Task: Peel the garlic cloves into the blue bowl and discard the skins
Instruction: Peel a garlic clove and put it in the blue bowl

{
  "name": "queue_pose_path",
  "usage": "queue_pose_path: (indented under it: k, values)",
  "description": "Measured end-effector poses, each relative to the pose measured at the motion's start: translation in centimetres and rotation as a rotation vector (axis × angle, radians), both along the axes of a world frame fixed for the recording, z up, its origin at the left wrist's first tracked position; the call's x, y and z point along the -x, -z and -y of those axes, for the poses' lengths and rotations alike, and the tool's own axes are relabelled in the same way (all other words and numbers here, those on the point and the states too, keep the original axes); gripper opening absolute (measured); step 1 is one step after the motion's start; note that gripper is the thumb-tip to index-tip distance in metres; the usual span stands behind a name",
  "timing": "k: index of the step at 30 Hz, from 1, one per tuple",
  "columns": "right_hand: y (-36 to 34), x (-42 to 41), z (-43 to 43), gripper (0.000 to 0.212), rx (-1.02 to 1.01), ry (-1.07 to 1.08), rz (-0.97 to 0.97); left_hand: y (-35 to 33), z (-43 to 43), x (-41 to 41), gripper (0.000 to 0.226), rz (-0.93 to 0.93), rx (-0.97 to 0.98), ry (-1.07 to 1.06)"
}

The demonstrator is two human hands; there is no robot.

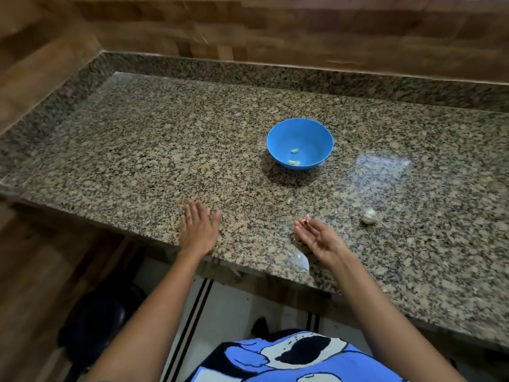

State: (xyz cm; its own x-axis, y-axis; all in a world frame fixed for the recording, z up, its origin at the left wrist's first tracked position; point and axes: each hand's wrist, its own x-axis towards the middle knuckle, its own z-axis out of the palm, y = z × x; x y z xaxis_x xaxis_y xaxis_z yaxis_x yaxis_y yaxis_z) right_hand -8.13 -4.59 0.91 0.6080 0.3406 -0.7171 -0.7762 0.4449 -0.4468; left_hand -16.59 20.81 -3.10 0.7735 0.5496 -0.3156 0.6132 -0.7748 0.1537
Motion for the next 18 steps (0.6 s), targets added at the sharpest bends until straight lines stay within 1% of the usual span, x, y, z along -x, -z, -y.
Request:
queue_pose_path:
  k: [2,6,12,14,16,18]
  values:
    - [0.1,-0.3,0.4,0.012,0.016,0.026,0.012,-0.1,3.6,0.2,0.073,0.012,0.013,0.199]
    - [0.3,-0.7,2.0,0.014,0.037,0.069,0.05,0.2,11.3,0.1,0.071,0.018,0.115,0.59]
    - [0.7,-0.3,6.5,0.015,0.081,0.283,0.066,0.7,17.6,-3.6,0.071,0.051,0.245,0.93]
    - [0.7,0.2,8.1,0.018,0.09,0.381,0.063,0.6,18.6,-4.9,0.065,0.051,0.237,1.098]
    - [0.9,0.9,9.9,0.019,0.089,0.47,0.056,0.5,18.9,-5.9,0.057,0.067,0.22,1.315]
    - [1.3,1.7,11.2,0.019,0.096,0.534,0.047,0.6,18.9,-6.5,0.048,0.13,0.301,1.512]
